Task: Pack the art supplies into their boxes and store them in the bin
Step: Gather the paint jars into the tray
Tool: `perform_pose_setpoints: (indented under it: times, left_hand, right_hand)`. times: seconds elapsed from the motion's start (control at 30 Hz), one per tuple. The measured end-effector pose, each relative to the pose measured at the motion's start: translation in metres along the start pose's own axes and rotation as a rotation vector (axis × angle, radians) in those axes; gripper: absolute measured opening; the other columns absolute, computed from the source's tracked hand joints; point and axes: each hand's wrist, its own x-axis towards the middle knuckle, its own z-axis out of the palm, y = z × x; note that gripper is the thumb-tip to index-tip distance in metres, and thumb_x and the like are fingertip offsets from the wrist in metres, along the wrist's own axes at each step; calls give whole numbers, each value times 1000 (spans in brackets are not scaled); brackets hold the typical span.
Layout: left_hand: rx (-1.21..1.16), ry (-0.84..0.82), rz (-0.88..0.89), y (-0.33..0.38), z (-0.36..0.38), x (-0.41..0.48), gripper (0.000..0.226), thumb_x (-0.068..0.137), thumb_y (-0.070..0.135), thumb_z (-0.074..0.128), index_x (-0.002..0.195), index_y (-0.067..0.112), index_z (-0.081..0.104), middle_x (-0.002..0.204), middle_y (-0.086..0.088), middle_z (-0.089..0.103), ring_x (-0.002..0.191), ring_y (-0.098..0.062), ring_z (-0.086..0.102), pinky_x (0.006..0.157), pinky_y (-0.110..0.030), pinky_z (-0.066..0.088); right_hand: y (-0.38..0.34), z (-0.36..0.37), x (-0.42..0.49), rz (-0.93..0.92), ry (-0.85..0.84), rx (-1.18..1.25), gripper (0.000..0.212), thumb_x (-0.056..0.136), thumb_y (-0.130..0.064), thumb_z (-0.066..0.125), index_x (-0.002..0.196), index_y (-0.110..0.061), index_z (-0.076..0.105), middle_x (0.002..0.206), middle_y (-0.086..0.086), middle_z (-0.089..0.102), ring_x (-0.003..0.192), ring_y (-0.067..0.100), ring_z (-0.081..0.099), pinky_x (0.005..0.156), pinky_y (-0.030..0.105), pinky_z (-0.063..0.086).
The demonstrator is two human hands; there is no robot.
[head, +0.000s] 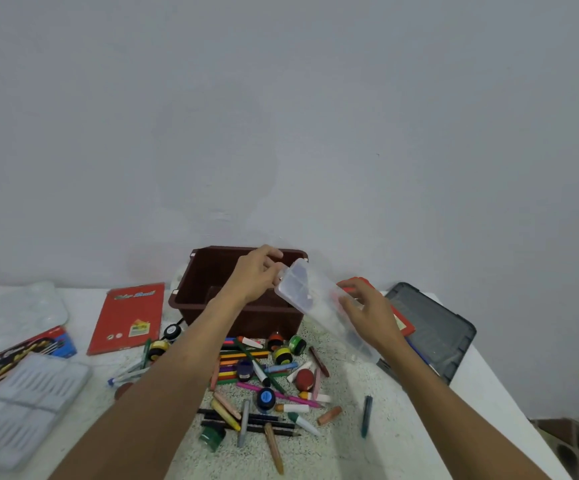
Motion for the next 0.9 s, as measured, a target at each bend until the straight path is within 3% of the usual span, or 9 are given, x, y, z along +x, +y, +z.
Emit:
perform_pose_setpoints:
  times: [0.1,0.27,0.4,0.6,0.9]
  left_hand:
    - [82,30,9,-5,-14,-5,19,98,13,53,110,14,68,86,-1,68,83,-14,67,83,-36,59]
    - [1,113,-49,-21,-37,-19,19,96,10,48,102,14,66,92,-6,68,88,-20,67,85,-44,59]
    - [-58,195,-86,-30,-55,-31,17,99,12,49,107,12,64,97,-5,67,92,-19,66,85,-38,59]
    - [-106,284,-120,-45,-72,-54,19,102,15,47,113,12,62,98,-5,64,98,-20,64,86,-36,58]
    - [-157,347,-184,-69,-82,-94,19,104,14,45,116,8,58,105,-11,64,93,-18,65,73,-21,56]
  right_hand:
    - [-10,2,3,12,8,31,22,94,-24,60,114,-29,64,106,-9,68,96,4,62,74,19,48]
    - [-23,-3,8,55,30,1,19,94,-33,56,107,-25,67,101,-6,69,91,9,64,71,26,49]
    - [-31,-4,8,114,45,77,12,94,-31,56,97,-27,67,100,-7,69,89,8,64,76,30,54]
    - [-45,6,-3,169,112,316,18,96,-26,59,110,-18,67,103,-3,66,91,7,59,66,21,43]
    - [-58,30,-21,280,50,466,25,94,-21,62,119,-16,62,103,2,66,90,22,65,81,48,59]
